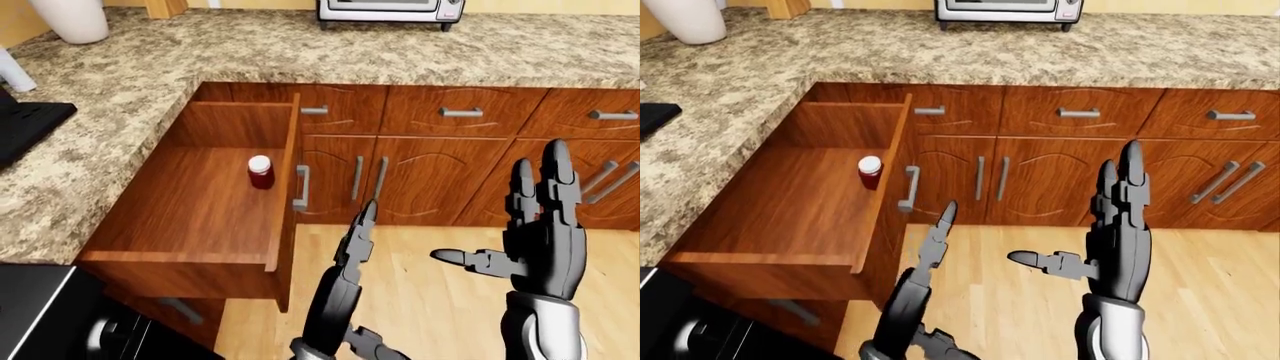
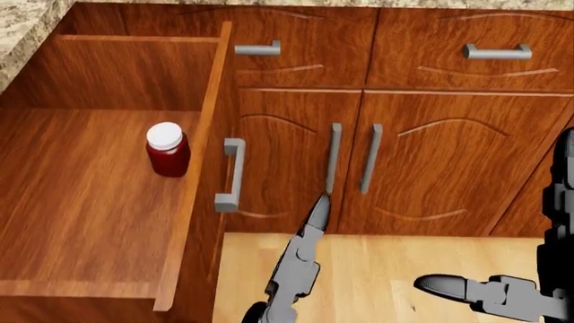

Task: Close the right drawer.

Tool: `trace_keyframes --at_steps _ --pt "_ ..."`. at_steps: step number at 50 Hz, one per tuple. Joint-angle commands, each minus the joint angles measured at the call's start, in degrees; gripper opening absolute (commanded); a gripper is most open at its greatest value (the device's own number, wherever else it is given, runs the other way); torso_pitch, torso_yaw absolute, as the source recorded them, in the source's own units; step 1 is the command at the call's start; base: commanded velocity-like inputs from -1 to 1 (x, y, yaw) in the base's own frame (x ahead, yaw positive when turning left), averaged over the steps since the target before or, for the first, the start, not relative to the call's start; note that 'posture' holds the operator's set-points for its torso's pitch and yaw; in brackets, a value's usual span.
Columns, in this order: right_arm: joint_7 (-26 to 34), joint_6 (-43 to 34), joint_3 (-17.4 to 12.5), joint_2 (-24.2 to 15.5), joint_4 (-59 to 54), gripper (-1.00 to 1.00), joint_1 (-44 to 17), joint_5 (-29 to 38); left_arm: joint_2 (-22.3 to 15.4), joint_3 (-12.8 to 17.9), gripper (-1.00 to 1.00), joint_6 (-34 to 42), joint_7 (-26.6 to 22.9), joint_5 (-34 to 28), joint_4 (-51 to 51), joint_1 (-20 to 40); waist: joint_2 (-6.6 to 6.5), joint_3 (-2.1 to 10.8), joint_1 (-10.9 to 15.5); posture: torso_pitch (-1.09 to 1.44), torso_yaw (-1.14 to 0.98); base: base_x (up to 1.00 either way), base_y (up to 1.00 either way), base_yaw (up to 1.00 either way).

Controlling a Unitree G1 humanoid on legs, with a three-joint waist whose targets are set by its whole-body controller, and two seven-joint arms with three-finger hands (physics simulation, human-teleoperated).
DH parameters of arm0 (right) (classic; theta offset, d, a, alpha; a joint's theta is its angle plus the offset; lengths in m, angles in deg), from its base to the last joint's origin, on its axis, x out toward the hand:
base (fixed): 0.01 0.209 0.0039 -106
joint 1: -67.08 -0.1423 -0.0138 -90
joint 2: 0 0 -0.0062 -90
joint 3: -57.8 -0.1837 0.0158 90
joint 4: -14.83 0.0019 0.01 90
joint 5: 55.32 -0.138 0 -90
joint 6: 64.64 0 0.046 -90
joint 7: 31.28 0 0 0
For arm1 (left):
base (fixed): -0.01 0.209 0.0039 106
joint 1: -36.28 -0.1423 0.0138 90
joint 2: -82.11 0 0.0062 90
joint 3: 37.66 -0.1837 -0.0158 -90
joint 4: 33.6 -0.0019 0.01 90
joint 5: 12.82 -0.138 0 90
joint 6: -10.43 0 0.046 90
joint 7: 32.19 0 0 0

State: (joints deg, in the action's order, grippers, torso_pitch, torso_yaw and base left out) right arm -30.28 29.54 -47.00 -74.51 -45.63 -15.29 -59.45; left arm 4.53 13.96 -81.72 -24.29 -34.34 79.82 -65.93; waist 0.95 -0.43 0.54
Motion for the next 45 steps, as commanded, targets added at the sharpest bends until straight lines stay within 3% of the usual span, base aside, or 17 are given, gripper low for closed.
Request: trace_keyframes --at_steps 1,10,19,26,45 --pt "0.0 1.8 0.0 -0.3 2.0 1.00 -0.7 0.0 1.4 1.1 1.00 0.3 0.1 4.3 1.2 1.3 0.29 0.66 0.0 0.00 0.00 0.00 0.00 0.00" --pt "0.0 1.8 0.3 -0.3 1.9 1.00 -0.7 0.2 4.2 5.4 1.00 5.4 1.9 10.4 -1.7 3.3 0.30 0.76 -0.1 0.00 0.00 0.00 0.00 0.00" --pt "-0.1 1.8 0.5 -0.4 1.4 1.00 -0.9 0.4 7.0 9.7 1.00 6.4 7.9 15.1 -6.7 4.8 0.40 0.91 -0.3 0.00 0.00 0.00 0.00 0.00" --pt "-0.1 1.9 0.8 -0.4 1.1 1.00 -1.0 0.6 7.8 10.6 1.00 7.8 9.4 16.5 -8.8 5.3 0.40 0.97 -0.3 0.00 0.00 0.00 0.00 0.00" --pt "-0.3 2.5 0.9 -0.4 0.3 1.00 -1.0 0.8 10.9 17.0 1.00 11.6 14.2 19.2 -16.2 8.9 0.47 1.02 -0.5 0.00 0.00 0.00 0.00 0.00"
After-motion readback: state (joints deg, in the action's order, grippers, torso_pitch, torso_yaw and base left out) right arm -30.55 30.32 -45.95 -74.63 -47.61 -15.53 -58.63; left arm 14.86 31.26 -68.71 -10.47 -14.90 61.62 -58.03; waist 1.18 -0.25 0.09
